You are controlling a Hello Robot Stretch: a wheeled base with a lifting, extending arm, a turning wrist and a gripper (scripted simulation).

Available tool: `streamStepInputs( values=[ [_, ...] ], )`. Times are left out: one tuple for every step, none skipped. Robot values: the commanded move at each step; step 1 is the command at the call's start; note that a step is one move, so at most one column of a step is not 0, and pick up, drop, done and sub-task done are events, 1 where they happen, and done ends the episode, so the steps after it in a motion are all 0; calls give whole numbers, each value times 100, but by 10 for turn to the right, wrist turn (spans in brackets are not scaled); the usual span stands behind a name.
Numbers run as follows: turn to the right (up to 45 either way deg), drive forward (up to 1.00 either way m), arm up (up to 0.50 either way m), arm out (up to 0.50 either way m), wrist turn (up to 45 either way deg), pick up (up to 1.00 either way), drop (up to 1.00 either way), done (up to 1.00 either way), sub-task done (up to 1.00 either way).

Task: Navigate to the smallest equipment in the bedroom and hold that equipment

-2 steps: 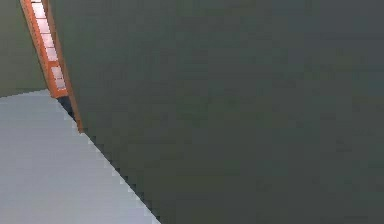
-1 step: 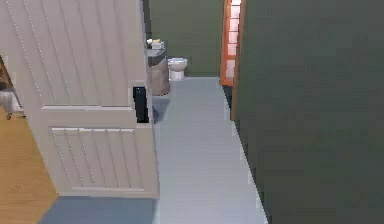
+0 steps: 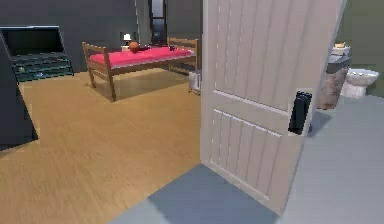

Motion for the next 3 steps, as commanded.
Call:
streamStepInputs(
  values=[
    [-300, 0, 0, 0, 0, 0, 0, 0, 0],
    [0, 100, 0, 0, 0, 0, 0, 0, 0],
    [0, 100, 0, 0, 0, 0, 0, 0, 0]
  ],
)
